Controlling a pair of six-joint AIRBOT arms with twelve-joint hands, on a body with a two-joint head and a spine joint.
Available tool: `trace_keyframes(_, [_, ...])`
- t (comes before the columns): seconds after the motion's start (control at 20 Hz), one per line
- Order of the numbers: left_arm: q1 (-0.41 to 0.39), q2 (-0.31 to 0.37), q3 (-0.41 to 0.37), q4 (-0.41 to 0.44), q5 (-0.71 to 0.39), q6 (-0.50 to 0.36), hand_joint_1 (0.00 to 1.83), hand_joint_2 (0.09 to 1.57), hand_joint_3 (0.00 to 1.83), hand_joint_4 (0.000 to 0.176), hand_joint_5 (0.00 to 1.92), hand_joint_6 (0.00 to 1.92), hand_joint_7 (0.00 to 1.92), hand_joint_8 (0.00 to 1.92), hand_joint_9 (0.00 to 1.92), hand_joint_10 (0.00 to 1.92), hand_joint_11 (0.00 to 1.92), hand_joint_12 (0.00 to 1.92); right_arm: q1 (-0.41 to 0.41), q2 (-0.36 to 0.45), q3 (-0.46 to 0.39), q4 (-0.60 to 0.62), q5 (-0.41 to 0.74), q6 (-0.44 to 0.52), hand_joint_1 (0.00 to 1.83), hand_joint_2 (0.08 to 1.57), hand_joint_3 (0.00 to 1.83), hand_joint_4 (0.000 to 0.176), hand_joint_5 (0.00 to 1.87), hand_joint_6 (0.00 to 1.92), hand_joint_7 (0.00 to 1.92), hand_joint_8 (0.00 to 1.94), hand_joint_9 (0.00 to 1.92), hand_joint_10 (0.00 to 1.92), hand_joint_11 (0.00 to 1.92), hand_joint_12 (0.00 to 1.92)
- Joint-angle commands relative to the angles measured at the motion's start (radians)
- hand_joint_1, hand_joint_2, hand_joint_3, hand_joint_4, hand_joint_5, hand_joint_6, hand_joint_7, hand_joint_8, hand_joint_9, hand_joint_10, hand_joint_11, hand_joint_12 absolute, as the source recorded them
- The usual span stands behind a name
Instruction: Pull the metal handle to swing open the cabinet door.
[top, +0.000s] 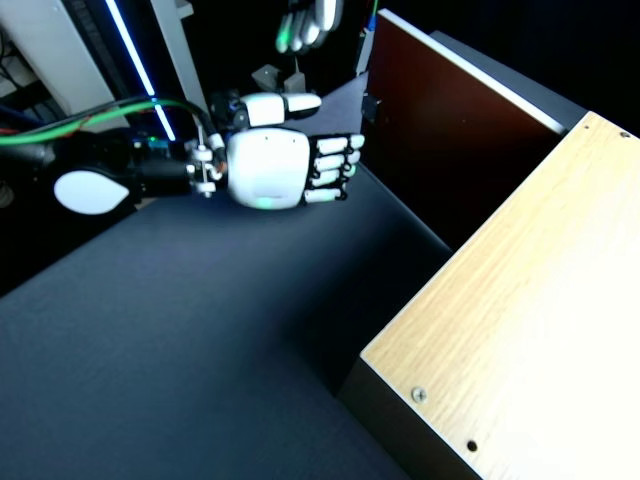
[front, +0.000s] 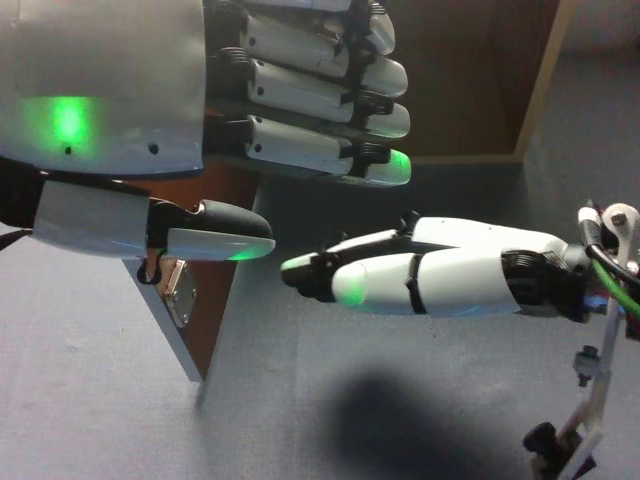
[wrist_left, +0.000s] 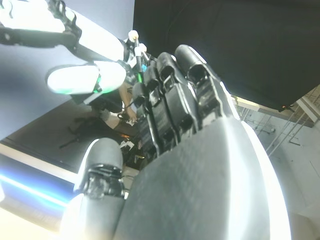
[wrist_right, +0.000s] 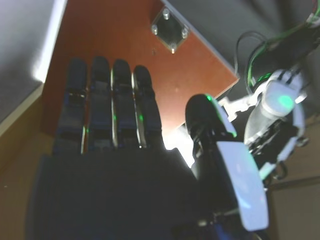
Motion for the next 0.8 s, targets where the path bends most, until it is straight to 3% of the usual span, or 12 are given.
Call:
trace_keyframes(0.0, [-0.008,0.006,-0.001,-0.098,-0.025,0.009,0.0,1.57,0.08,0.0,0.44,0.0,0.46,0.0,0.43,0.0,0.07,0.85,0.009,0.011,0.005,-0.01,0.132,0.007,0.07,1.57,0.06,0.0,0.38,0.01,0.4,0.0,0.38,0.01,0.0,0.96])
trace_keyframes(0.3, [-0.008,0.006,-0.001,-0.098,-0.025,0.009,0.0,1.57,0.08,0.0,0.44,0.0,0.46,0.0,0.43,0.0,0.08,0.85,0.005,0.033,0.057,-0.121,0.132,0.007,0.04,1.57,0.06,0.0,0.38,0.0,0.4,0.0,0.37,0.0,0.0,0.94])
trace_keyframes(0.75, [-0.008,0.006,-0.001,-0.098,-0.025,0.009,0.0,1.57,0.06,0.0,0.44,0.0,0.46,0.0,0.43,0.0,0.07,0.85,0.005,0.057,0.12,-0.181,0.132,0.007,0.05,1.57,0.07,0.0,0.37,0.0,0.39,0.0,0.36,0.0,0.0,0.92])
